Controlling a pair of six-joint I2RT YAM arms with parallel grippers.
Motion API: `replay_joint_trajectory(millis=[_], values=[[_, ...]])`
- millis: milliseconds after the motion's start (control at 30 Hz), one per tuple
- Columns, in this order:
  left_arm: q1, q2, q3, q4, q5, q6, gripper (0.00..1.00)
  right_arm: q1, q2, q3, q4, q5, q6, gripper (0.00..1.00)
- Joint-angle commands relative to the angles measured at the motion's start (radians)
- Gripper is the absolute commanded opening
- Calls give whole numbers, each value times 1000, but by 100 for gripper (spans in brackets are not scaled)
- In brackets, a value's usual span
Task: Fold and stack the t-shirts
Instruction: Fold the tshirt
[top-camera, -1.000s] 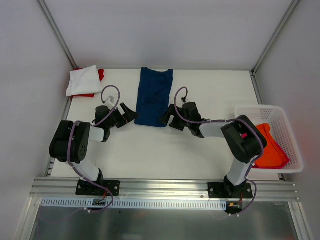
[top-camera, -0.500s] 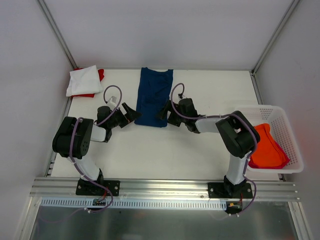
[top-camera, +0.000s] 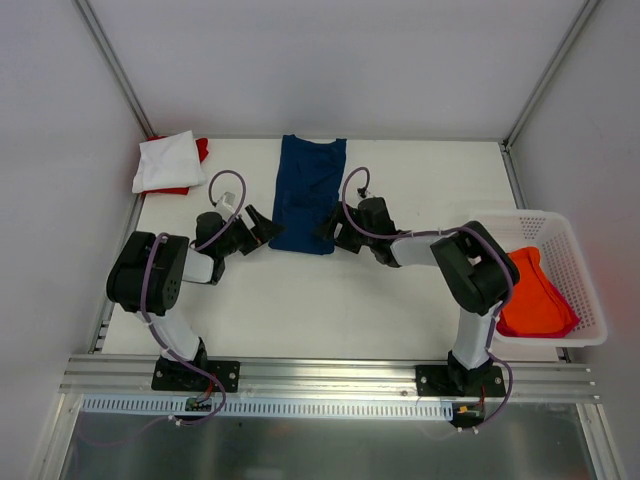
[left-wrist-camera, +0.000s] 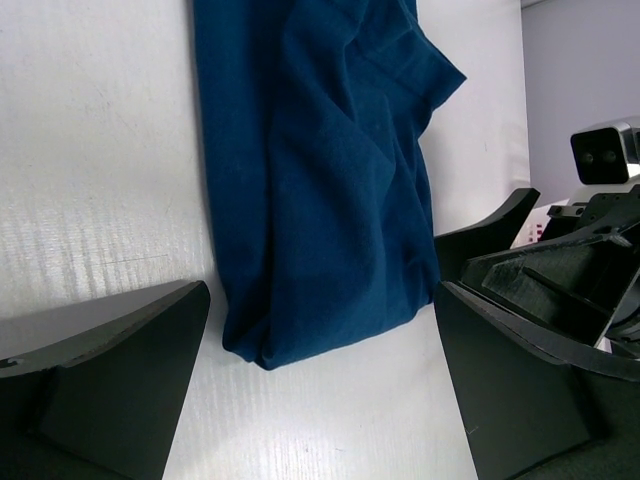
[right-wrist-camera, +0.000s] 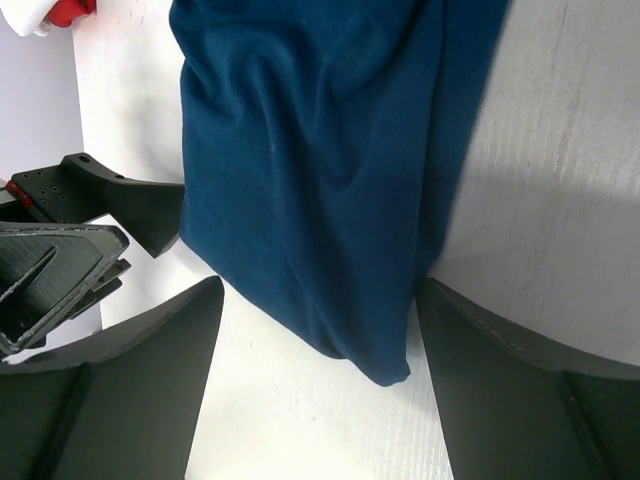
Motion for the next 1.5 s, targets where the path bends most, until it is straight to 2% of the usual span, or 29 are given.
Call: replay_joint_trajectory(millis=[0,200,300,367,400,467,533,567,600,700,733,767,1000,1133,1333,1467], values=[[-19,36,-3,-39,-8,-8,99,-1,36,-20,-29,5,3,82],[-25,55,-4,-18,3,-22,99,-1,53,-20,-10,0,17,75],[-23,62,-3,-13,1,-25,98,-1,58,-23,-1,-4,20,69],[-25,67,-4,-10,3,-26,96,-1,64,-21,5,-12,20,57],[-27,73,-1,-10,4,-31,93,-1,71,-20,6,-21,20,43],[-25,78,0,-1,6,-34,90,-1,78,-18,13,-26,24,31],[-25,90,0,13,12,-38,78,-2,85,-17,13,-29,27,15],[-27,93,0,16,20,-40,72,-1,87,-18,13,-29,27,12],[-25,102,4,18,23,-45,54,-1,91,-18,13,-31,27,6],[-27,116,13,14,34,-49,24,-1,93,-20,13,-31,30,4],[-27,116,14,13,34,-51,5,-2,93,-21,13,-31,30,4],[-27,118,16,5,31,-54,0,-1,92,-23,13,-31,30,4],[-37,98,27,-51,20,-46,0,-2,72,-49,16,-34,29,0],[-56,46,-18,-53,24,-68,0,2,23,-104,32,-34,32,0],[-169,-170,-105,-130,-60,-66,0,50,-163,-234,2,5,14,0],[-272,-336,-153,-231,-138,-55,0,91,-333,-314,-113,60,-5,0]])
